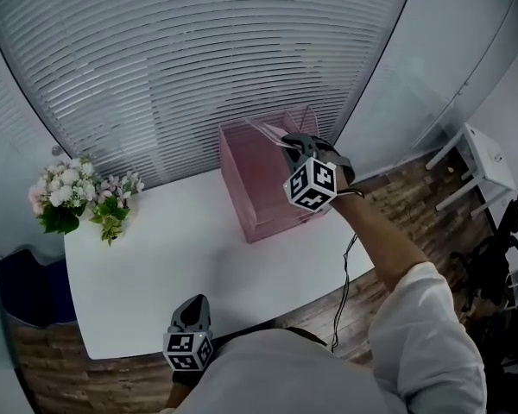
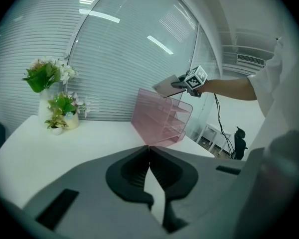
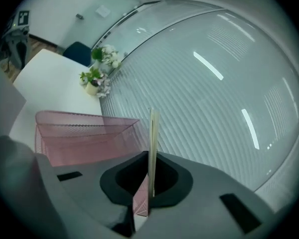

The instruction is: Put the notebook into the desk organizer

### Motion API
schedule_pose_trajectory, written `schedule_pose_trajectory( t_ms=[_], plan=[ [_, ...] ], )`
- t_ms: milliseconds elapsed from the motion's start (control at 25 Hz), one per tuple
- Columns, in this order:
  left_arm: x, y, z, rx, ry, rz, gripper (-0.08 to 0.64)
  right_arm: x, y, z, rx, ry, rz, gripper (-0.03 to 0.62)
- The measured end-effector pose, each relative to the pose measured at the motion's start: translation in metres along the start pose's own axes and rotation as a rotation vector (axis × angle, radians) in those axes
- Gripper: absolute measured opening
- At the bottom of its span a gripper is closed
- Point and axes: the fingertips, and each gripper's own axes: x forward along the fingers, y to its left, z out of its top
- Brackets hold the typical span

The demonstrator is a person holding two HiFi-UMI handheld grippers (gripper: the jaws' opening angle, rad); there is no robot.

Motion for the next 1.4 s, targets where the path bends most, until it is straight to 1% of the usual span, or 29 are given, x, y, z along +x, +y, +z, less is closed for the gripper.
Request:
schedule_pose_trajectory(
  t_ms=[160,280,400,480,680,800,1080,1240,1320,1400],
  plan=[
    [-0.002,0.013,0.001,-0.02,-0.011,0.03,0.009,0.021,0.019,0.005,-0.199,0.024,0.037,0.018],
    [-0.003,0.02,0.0,-0.031,-0.015,0.044,0.01,0.03,0.032,0.006,-0.328,0.039,0.066,0.018],
    [-0.002,0.022,0.0,-0.038,-0.016,0.05,0.009,0.035,0.046,0.002,-0.425,0.054,0.118,0.018],
    [-0.001,0.023,0.0,-0.041,-0.014,0.05,0.009,0.034,0.055,-0.001,-0.467,0.059,0.158,0.018],
    [0.004,0.021,-0.001,-0.041,-0.012,0.043,0.01,0.032,0.069,-0.007,-0.507,0.062,0.237,0.02],
    [0.006,0.019,-0.003,-0.041,-0.009,0.04,0.009,0.034,0.08,-0.014,-0.522,0.065,0.284,0.032],
    [0.009,0.018,0.0,-0.04,-0.009,0.039,0.009,0.032,0.102,-0.025,-0.503,0.08,0.41,0.059],
    [0.009,0.019,0.0,-0.04,-0.009,0.04,0.01,0.031,0.11,-0.027,-0.486,0.086,0.481,0.105],
    [0.009,0.019,0.001,-0.04,-0.008,0.041,0.009,0.029,0.113,-0.029,-0.478,0.097,0.531,0.132],
    [0.009,0.019,0.001,-0.041,-0.007,0.042,0.009,0.026,0.117,-0.031,-0.472,0.11,0.586,0.172]
  ],
)
